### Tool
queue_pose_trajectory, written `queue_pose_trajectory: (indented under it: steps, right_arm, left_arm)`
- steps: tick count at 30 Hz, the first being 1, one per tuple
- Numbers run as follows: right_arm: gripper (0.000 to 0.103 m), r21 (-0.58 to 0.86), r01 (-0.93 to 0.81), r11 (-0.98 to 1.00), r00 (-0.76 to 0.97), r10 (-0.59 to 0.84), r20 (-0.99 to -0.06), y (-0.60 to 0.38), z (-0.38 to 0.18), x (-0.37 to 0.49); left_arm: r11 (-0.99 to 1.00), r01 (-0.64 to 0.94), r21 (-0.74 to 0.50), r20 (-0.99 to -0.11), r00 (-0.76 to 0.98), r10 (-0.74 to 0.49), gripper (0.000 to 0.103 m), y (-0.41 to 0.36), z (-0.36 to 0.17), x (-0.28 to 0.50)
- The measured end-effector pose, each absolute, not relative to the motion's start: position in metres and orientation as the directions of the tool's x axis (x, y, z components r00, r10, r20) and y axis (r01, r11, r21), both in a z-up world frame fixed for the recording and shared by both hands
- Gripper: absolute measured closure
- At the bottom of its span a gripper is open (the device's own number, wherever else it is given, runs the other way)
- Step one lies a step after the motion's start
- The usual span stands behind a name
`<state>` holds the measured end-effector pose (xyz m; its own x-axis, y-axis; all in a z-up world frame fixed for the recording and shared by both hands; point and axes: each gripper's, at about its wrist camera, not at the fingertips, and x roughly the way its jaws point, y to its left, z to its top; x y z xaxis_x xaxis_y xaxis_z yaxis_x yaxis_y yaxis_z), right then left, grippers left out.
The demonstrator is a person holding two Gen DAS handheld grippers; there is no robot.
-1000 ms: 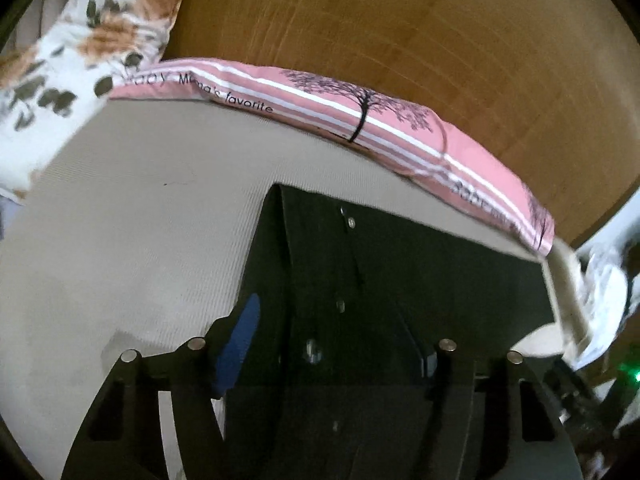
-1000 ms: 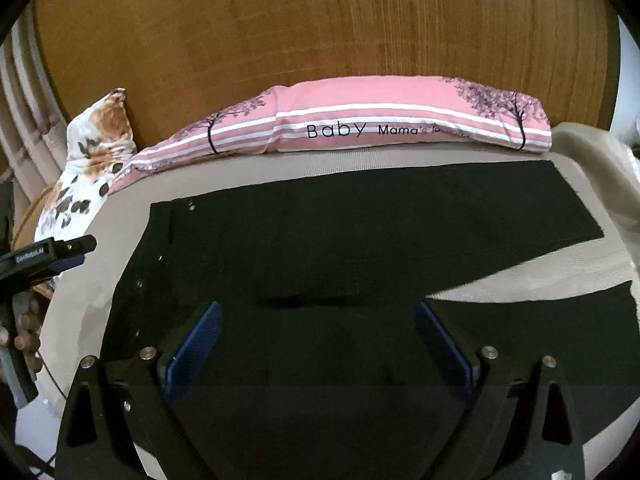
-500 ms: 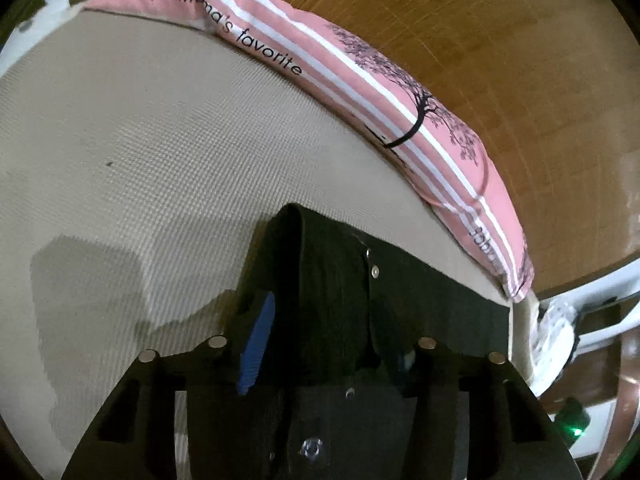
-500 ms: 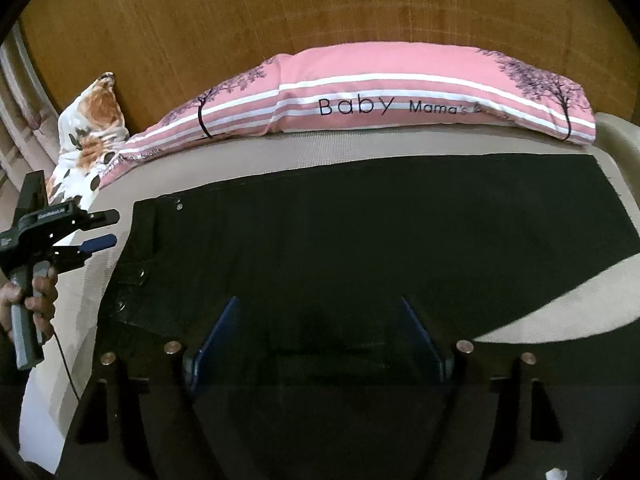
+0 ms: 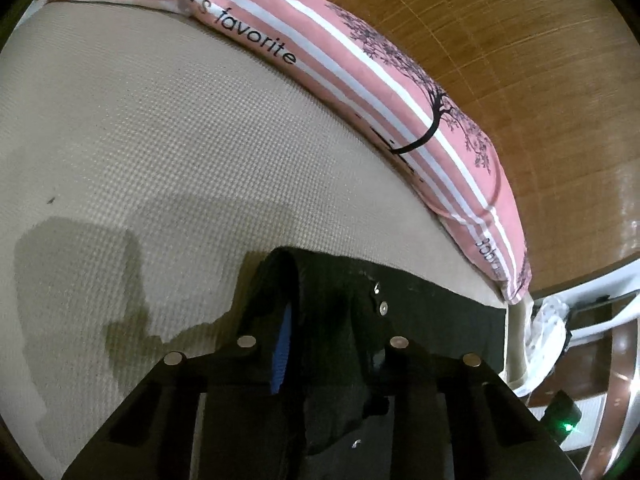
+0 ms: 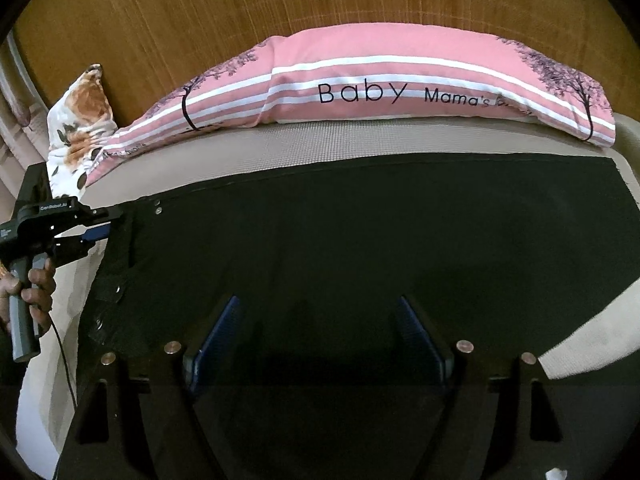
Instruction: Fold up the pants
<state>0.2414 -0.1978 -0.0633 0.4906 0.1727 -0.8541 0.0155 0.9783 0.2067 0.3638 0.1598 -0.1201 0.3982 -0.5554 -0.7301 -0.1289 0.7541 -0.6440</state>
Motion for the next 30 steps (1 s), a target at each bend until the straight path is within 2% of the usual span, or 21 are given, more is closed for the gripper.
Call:
queue_pose_trajectory:
  steps: [18, 21, 30]
  right_arm:
    - [0.026, 0.186, -0.222, 0.957, 0.451, 0.27, -0.851, -0.21, -0.078, 0.335]
    - [0.026, 0.182, -0.277, 0.943, 0.423, 0.29, -0.858, -0.217, -0.08, 0.355]
    - [0.026, 0.165, -0.534, 0.829, 0.271, 0.352, -0.896, -0.22, -0.083, 0.398]
  left_arm:
    - [0.724, -0.061, -0.687, -0.686, 0.382, -0.619, 0.078, 0.135, -0.128, 0.377]
    - [0.74, -0.04, -0.672, -0.689, 0.402, -0.603, 0.094, 0.132, -0.124, 0.376]
    - [0.731, 0.179, -0.659, -0.56, 0.531, -0.636, 0.095, 0.125, -0.073, 0.336]
